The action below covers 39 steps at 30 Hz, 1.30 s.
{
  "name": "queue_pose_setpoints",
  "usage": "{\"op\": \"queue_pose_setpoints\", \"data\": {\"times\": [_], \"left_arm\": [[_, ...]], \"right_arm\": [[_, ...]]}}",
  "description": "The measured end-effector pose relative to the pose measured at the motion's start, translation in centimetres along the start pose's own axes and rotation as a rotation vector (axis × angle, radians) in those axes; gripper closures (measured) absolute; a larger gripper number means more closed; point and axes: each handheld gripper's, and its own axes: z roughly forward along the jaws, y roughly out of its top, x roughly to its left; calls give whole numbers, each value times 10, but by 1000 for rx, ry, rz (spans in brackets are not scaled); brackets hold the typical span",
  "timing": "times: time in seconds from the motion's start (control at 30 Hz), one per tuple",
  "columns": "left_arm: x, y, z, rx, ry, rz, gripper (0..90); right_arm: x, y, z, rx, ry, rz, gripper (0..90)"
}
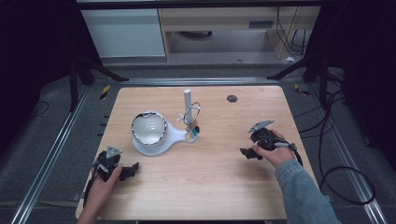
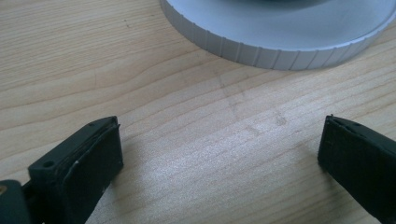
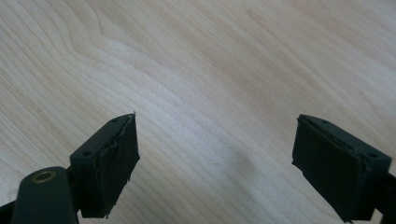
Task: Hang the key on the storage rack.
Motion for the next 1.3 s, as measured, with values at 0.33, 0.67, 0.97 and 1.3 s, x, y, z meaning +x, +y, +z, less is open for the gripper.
{"op": "queue_pose_setpoints", "data": {"times": [0.33, 0.67, 0.97, 1.3], "left_arm": [[0, 0, 0, 0, 1, 1, 0], [0, 0, 0, 0, 1, 2, 0], [0, 0, 0, 0, 1, 2, 0], [0, 0, 0, 0, 1, 1, 0]], "right_arm": [[6, -19, 14, 12, 10, 27, 116], [-4, -34, 21, -10, -37, 107, 77], [-13, -45, 28, -91, -73, 189, 31], [-22, -55, 29, -150, -152, 274, 1]]}}
